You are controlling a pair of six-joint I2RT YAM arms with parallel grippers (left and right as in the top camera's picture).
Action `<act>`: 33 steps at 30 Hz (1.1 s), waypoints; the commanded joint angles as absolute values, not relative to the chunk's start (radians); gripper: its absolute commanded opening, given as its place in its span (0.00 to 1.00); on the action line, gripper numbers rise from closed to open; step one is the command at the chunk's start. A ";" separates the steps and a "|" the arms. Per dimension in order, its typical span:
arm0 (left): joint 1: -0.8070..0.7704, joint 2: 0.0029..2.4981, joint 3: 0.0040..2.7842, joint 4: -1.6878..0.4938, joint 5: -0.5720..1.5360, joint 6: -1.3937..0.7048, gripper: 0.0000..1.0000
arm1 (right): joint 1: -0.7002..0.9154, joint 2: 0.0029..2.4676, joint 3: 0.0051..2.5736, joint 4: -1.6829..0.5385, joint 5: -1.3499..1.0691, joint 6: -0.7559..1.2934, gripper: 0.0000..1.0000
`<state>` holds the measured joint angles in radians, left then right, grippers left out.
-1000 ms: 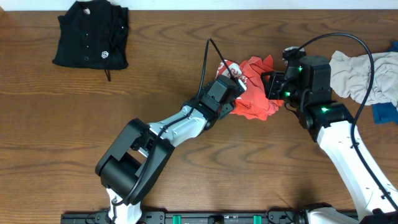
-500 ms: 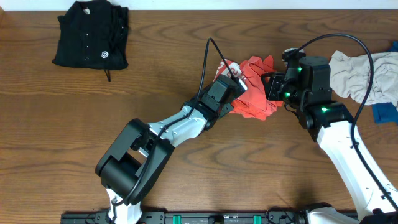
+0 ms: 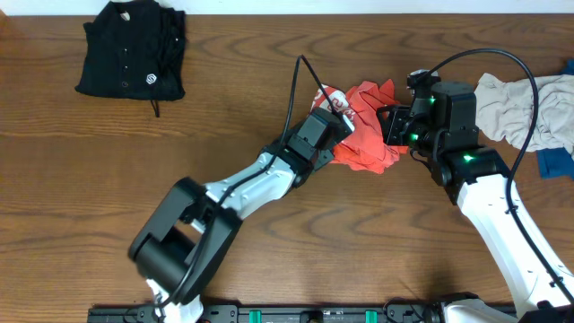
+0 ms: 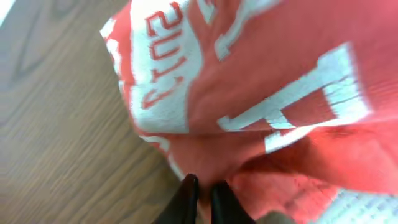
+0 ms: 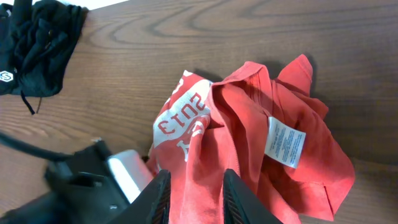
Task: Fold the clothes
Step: 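Hold the shirt with both grippers, pressing the left gripper into its center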
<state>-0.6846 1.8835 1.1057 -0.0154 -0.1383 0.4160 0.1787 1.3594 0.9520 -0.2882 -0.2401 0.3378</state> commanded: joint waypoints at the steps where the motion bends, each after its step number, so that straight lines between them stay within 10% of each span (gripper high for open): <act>1: -0.687 1.806 1.117 -0.054 -0.150 0.418 0.06 | 0.177 1.356 0.957 -0.289 -0.252 0.344 0.25; 9: -0.687 1.794 1.117 -0.126 -0.131 0.405 0.06 | 0.177 1.356 0.957 -0.296 -0.252 0.344 0.24; 13: -0.685 1.798 1.117 -0.125 -0.073 0.403 0.49 | 0.177 1.356 0.957 -0.297 -0.252 0.344 0.24; 15: -0.685 1.800 1.117 -0.122 -0.059 0.403 0.55 | 0.177 1.356 0.957 -0.299 -0.253 0.344 0.24; 33: -0.660 1.890 1.117 0.014 -0.059 0.407 0.56 | 0.178 1.356 0.957 -0.309 -0.262 0.344 0.24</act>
<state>-0.6792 1.8778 1.1061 0.0036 -0.0692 0.4084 0.1787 1.3594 0.9520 -0.3099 -0.2546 0.3378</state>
